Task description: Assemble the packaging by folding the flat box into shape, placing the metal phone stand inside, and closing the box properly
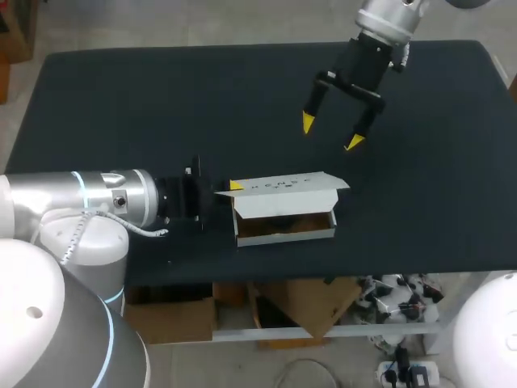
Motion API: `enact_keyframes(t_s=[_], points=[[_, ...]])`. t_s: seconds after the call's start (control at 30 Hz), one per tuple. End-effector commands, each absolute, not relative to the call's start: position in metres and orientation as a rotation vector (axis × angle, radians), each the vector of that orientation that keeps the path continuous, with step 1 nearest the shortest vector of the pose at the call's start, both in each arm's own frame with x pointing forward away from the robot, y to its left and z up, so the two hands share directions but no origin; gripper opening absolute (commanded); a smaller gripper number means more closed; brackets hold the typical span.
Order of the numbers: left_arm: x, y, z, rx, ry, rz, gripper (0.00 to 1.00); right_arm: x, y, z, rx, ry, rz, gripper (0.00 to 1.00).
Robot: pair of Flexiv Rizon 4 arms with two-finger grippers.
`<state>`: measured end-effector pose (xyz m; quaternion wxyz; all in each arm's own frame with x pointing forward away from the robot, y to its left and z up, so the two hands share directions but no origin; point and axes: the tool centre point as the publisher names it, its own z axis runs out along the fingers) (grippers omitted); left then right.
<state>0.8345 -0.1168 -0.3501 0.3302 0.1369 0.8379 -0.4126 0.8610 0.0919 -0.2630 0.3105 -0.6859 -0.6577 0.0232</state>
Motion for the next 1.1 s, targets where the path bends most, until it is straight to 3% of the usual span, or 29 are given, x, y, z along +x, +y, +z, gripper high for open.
enact_keyframes(t_s=[0.03, 0.1, 0.17, 0.23, 0.37, 0.53, 0.83, 1.1], points=[[0.828, -0.118, -0.362, 0.347, 2.161, -1.071, 0.0, 0.858, 0.096, -0.275, -1.805, -1.728, 0.112, 0.92], [0.827, -0.118, -0.363, 0.35, 2.156, -1.071, 0.0, 0.853, 0.094, -0.28, -1.817, -1.714, 0.132, 0.89], [0.826, -0.118, -0.366, 0.358, 2.15, -1.069, 0.0, 0.848, 0.093, -0.286, -1.824, -1.707, 0.154, 0.65], [0.826, -0.118, -0.367, 0.36, 2.149, -1.066, 0.0, 0.843, 0.091, -0.293, -1.832, -1.701, 0.172, 0.55], [0.826, -0.118, -0.371, 0.368, 2.143, -1.062, 0.0, 0.834, 0.089, -0.305, -1.836, -1.696, 0.198, 0.57], [0.826, -0.118, -0.373, 0.37, 2.144, -1.059, 0.0, 0.824, 0.088, -0.313, -1.834, -1.693, 0.203, 0.48], [0.824, -0.117, -0.376, 0.373, 2.138, -1.059, 0.0, 0.813, 0.089, -0.323, -1.821, -1.696, 0.214, 0.42], [0.822, -0.116, -0.378, 0.377, 2.13, -1.065, 0.0, 0.809, 0.085, -0.331, -1.812, -1.7, 0.187, 0.44]])
